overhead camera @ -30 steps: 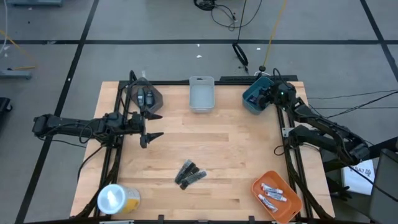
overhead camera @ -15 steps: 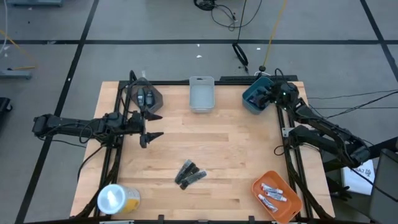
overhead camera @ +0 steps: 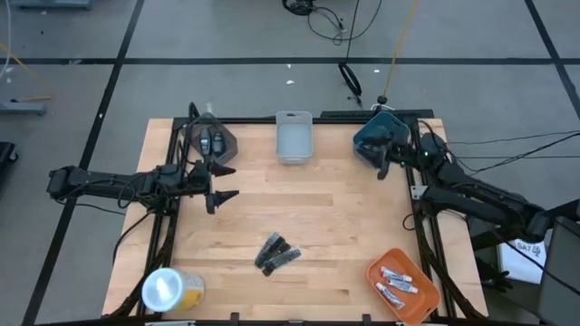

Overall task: Pick & Place Travel size toiletries
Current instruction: Put the black comb into the gray bin

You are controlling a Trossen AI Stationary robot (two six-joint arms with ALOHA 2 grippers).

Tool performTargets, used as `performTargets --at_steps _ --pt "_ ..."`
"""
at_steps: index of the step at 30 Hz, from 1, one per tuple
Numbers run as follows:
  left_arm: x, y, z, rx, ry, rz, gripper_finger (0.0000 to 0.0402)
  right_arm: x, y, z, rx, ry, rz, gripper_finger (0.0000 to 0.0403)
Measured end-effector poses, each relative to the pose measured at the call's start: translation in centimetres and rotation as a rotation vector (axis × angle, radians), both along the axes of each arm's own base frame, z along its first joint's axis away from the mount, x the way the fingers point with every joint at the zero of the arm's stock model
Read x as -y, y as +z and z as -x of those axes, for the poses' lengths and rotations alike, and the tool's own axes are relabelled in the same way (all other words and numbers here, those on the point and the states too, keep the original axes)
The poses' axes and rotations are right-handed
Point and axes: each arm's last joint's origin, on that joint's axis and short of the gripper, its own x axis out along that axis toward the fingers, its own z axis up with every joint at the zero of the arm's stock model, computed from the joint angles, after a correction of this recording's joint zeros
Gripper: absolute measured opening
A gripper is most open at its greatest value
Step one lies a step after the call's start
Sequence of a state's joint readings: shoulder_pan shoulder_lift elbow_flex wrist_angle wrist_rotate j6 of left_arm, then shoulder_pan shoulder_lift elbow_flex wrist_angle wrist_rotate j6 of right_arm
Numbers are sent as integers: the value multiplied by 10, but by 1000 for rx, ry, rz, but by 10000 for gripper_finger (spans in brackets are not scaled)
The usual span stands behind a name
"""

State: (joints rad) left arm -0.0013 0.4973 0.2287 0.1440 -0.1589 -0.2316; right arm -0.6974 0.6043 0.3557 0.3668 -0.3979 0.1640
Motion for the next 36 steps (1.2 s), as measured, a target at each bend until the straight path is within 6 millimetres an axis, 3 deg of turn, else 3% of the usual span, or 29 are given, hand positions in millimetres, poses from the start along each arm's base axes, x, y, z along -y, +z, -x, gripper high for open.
performTargets --at_steps 11,20,28,36 --pt "0 0 0 4 11 17 387 -58 1 -27 6 419 95 210" --pt "1 -13 -8 -103 -2 124 372 -102 6 -28 72 710 194 210" --pt "11 -19 -34 -208 -61 152 354 -108 -18 -20 31 640 172 210" --pt "32 2 -66 -223 -185 62 351 -104 -22 4 144 568 178 210"
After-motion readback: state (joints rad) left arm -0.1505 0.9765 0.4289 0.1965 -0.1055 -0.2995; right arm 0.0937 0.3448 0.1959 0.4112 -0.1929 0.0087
